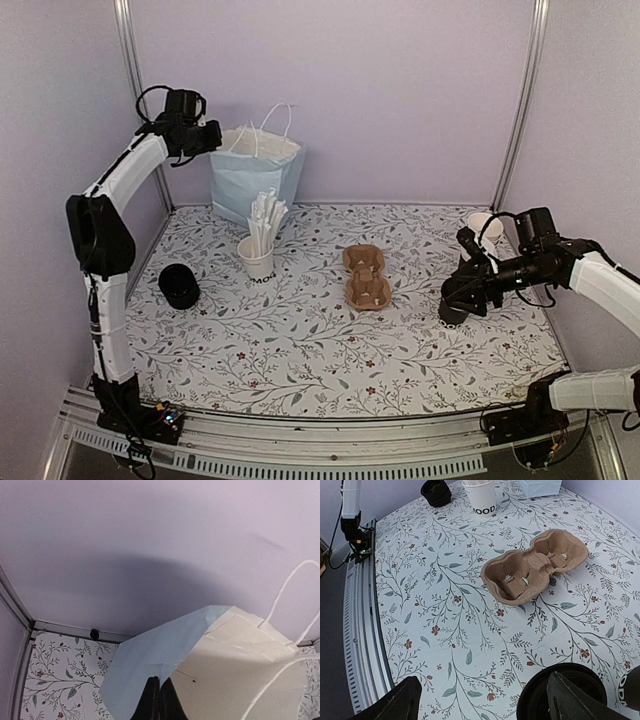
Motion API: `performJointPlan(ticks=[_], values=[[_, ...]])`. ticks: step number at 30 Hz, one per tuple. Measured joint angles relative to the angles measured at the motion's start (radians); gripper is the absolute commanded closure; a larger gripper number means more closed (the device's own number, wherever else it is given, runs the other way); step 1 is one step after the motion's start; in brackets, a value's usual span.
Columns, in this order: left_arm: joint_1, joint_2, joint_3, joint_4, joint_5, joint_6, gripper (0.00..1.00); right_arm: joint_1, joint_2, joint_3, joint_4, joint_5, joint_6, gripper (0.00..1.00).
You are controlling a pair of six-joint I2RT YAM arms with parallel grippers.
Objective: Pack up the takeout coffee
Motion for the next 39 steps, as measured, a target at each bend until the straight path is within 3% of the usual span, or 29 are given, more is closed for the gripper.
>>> performJointPlan(ticks=[7,15,21,28,39], values=[[0.000,-0.407,-0.293,0.146,0.025,-0.073,1.00,0.000,0.008,-0.005,0.014,0.010,-0.001,0.10],[-0.024,-0.803,-0.445,0.286,0.108,-0.191,1.00,0.000,0.034,-0.005,0.015,0.011,-0.002,0.09],[-0.095,-0.986,-0.601,0.272,0.176,-0.277,1.00,0.000,0.034,-0.005,0.015,0.011,-0.005,0.10],[-0.253,-1.215,-0.848,0.175,0.193,-0.364,1.00,0.000,0.034,-0.005,0.015,0.010,-0.005,0.10],[-0.317,-1.516,-1.268,0.054,0.255,-0.534,1.00,0.000,0.043,-0.005,0.015,0.014,-0.006,0.10]])
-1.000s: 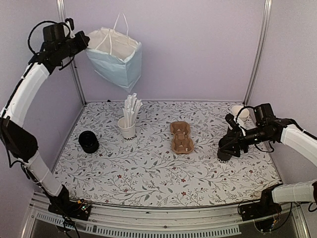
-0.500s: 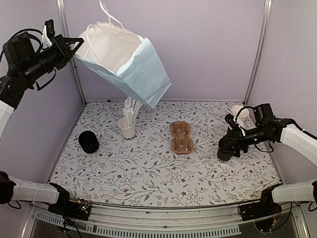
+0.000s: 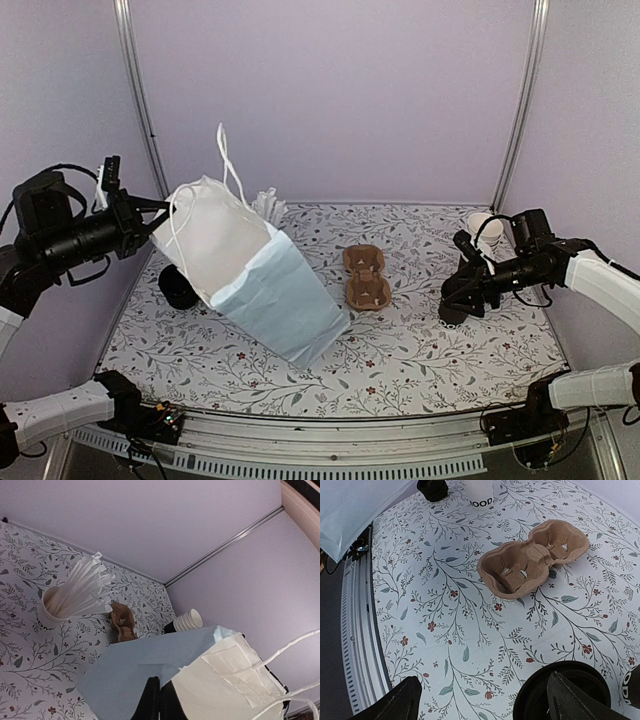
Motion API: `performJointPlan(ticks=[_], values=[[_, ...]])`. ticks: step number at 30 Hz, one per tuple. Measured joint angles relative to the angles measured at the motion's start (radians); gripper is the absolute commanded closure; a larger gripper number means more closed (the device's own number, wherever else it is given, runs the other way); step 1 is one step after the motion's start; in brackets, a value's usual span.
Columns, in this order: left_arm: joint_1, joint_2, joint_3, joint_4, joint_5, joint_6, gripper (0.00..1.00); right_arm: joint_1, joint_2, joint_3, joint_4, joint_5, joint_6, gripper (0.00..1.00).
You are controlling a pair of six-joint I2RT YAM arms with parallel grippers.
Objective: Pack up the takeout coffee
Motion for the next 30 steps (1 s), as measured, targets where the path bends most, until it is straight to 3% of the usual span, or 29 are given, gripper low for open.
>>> performJointPlan(ticks=[8,12,17,18,20,22,26,30], values=[[-0.024,-0.156,-0.287,0.003,-0.072,-0.189,1.00,0.000,-0.035,0.000,0.000,0.003,0.002,0.10],[-0.073,-0.157,-0.439,0.025,-0.126,-0.274,1.00,0.000,-0.035,0.000,-0.001,0.003,0.001,0.10],[-0.183,-0.113,-0.476,0.118,-0.232,-0.365,1.00,0.000,-0.030,0.000,-0.003,0.003,0.001,0.10],[-0.219,-0.110,-0.484,0.139,-0.262,-0.386,0.98,0.000,-0.029,0.000,-0.004,0.002,0.000,0.10],[-0.273,-0.108,-0.497,0.158,-0.309,-0.420,0.76,0.000,-0.026,0.001,-0.005,0.002,0.000,0.10],[-0.316,-0.104,-0.501,0.163,-0.351,-0.449,0.62,0.000,-0.021,0.001,-0.005,0.002,-0.002,0.10],[-0.348,-0.091,-0.485,0.162,-0.407,-0.461,0.49,0.000,-0.005,0.022,-0.023,0.003,-0.010,0.10],[-0.350,-0.044,-0.391,0.145,-0.437,-0.406,0.43,0.000,0.026,0.076,-0.035,0.002,-0.022,0.10]])
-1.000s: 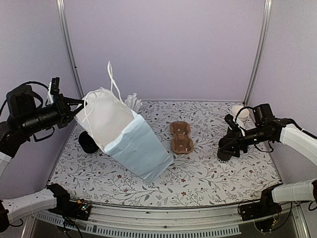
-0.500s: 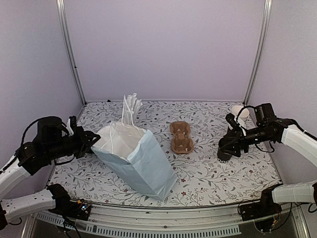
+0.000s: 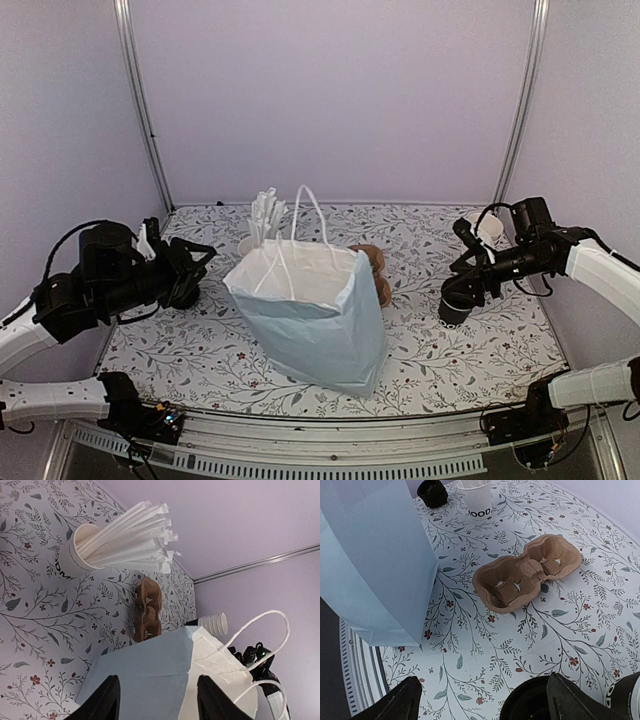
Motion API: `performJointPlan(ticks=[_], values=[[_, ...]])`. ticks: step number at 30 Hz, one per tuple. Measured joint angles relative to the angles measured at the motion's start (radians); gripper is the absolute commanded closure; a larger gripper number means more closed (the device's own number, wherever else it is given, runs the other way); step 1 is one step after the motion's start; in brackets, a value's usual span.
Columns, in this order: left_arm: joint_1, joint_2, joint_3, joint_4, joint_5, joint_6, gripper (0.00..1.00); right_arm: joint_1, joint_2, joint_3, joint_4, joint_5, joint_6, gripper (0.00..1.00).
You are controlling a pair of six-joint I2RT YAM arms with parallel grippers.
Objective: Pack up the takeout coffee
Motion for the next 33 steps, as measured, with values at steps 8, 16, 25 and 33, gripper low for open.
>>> performJointPlan(ticks=[8,16,25,33], values=[[-0.001,0.179,0.191,0.010,0.051,0.235,0.42,0.013,0.089,0.097,-0.025,-0.002,-0.011,0.11],[-0.003,0.483,0.542,-0.084,0.190,0.796,0.38,0.054,0.030,0.100,-0.131,0.015,-0.101,0.09],[-0.010,0.772,0.721,-0.172,0.320,1.169,0.37,0.353,0.033,0.095,-0.166,0.093,-0.133,0.09],[-0.026,0.793,0.760,-0.188,0.421,1.242,0.38,0.416,0.206,0.268,-0.175,0.057,-0.118,0.08]])
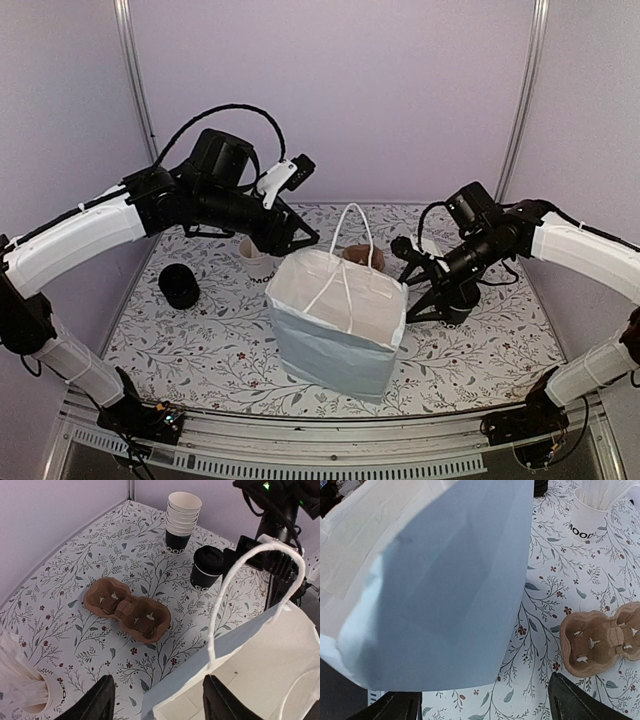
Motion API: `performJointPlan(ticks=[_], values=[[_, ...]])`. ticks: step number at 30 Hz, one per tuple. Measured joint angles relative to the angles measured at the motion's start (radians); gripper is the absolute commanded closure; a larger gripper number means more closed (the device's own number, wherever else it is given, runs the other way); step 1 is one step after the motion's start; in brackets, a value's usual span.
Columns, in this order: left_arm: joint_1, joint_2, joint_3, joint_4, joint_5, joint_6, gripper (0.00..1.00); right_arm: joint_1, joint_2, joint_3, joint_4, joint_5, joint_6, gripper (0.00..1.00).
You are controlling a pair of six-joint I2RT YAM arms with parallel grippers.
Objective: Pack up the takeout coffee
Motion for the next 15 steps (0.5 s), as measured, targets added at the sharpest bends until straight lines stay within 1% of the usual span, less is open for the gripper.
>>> performJointPlan(ticks=[4,8,11,15], values=[[-0.002,-0.050,-0.032,0.000,0.002,-0.013,0.38,0.001,0.090,0.104,0.014,-0.040,0.014,0.09],[-0.003,-0.159,-0.101,-0.014,-0.008,-0.035,0.38,0.008,0.204,0.190,0.031,-0.082,0.029,0.09],[-0.003,-0.238,-0.148,-0.026,-0.035,-0.050,0.38,0.023,0.289,0.254,0.030,-0.095,0.035,0.10],[-0.003,-0.298,-0.192,-0.045,-0.074,-0.071,0.38,0.059,0.383,0.358,0.018,-0.103,0.046,0.10]])
